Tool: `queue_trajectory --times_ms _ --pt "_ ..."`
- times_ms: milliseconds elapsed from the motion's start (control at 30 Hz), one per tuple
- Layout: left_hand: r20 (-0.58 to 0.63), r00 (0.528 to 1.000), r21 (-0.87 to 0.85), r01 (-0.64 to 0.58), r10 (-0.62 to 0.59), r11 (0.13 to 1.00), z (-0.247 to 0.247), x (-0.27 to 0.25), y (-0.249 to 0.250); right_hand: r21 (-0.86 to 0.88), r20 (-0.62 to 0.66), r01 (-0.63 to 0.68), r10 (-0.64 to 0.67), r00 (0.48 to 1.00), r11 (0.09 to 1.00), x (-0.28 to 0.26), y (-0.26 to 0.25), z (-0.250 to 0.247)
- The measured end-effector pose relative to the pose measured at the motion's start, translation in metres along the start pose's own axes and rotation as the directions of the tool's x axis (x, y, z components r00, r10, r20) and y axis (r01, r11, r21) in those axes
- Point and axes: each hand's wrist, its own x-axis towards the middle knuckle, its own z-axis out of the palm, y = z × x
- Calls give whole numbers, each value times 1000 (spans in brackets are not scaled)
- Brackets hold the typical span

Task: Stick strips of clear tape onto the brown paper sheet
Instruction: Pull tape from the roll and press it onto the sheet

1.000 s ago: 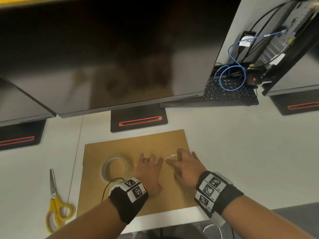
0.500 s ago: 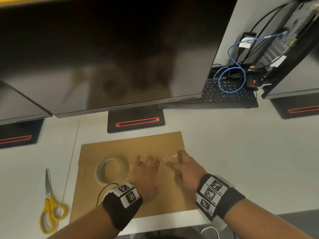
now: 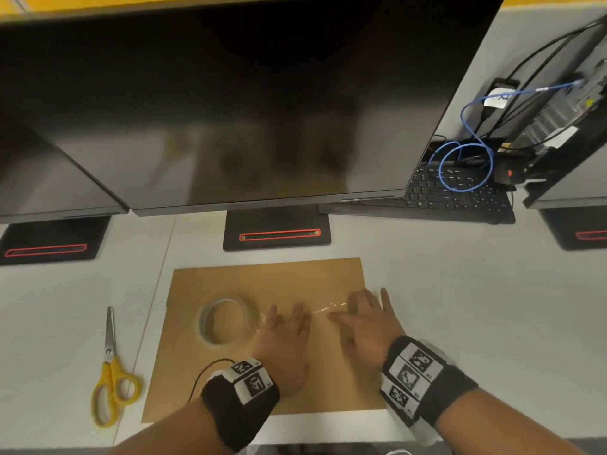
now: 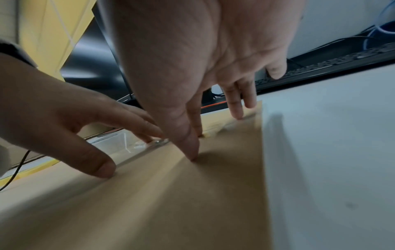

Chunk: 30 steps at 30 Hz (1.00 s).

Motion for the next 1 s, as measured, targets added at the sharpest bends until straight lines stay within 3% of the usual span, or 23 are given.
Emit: queue_trajectory --times_ms 267,400,533,633,700,800,900,1000 --pt "-67 998 -71 7 -11 997 16 -25 -16 -28 -103 213 -215 971 977 17 -47 4" --pt "-67 998 -96 -17 11 995 30 -34 -26 -64 63 212 -208 976 975 21 -59 2" --pt "-230 972 -261 -19 -43 965 40 -44 -47 -81 122 185 -174 977 979 24 -62 4" --pt "-372 913 -381 16 -169 925 50 -49 -67 -28 132 160 -155 979 987 28 -67 -3" --pt "-349 902 -436 85 -255 896 51 -52 -80 -13 108 146 -143 984 989 33 -71 -7" --pt "-212 912 -463 224 -353 857 61 -56 -100 -59 100 125 -118 988 990 40 -82 -13" --pt "-131 932 -473 242 -339 847 67 -60 -112 -26 35 146 -145 989 989 46 -96 -18" --pt "-103 941 -450 244 -322 859 79 -64 -116 81 -77 265 -259 963 961 51 -115 -13"
